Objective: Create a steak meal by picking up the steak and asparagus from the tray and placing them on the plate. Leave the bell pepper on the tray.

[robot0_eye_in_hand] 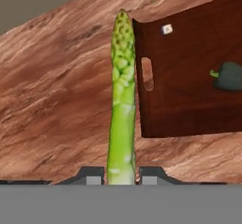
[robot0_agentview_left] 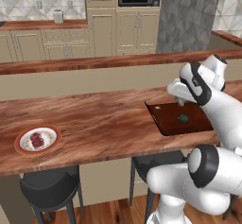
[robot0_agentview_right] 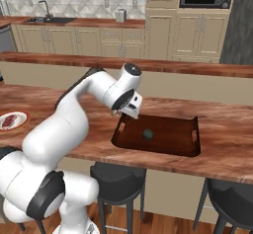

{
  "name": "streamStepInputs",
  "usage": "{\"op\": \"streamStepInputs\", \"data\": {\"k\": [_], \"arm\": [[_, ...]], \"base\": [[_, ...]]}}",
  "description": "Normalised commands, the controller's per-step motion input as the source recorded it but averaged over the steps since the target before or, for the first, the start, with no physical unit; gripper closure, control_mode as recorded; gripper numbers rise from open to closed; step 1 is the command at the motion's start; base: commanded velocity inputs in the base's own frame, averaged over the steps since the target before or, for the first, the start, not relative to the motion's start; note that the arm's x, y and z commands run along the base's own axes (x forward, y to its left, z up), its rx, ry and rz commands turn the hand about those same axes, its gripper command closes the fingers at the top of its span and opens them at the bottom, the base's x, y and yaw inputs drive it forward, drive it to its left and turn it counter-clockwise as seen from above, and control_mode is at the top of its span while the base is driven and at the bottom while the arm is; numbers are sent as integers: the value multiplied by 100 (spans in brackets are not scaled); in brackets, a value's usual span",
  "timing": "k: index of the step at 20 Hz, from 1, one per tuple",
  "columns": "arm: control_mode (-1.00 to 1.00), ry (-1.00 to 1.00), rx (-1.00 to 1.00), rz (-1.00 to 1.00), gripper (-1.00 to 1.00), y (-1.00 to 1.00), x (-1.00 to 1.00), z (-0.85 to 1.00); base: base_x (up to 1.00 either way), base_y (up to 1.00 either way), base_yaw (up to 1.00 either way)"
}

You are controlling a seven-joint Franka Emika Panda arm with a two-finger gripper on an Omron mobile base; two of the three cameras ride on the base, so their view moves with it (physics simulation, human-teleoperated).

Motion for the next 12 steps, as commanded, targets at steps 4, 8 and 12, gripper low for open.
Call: {"op": "streamStepInputs", "data": {"k": [4,8,12], "arm": [[-100,7,14,2,100,100,0,0],[-100,8,9,8,100,100,0,-18],[-100,9,3,13,100,100,0,-36]], "base": [[0,0,0],[0,0,0],[0,0,0]]}}
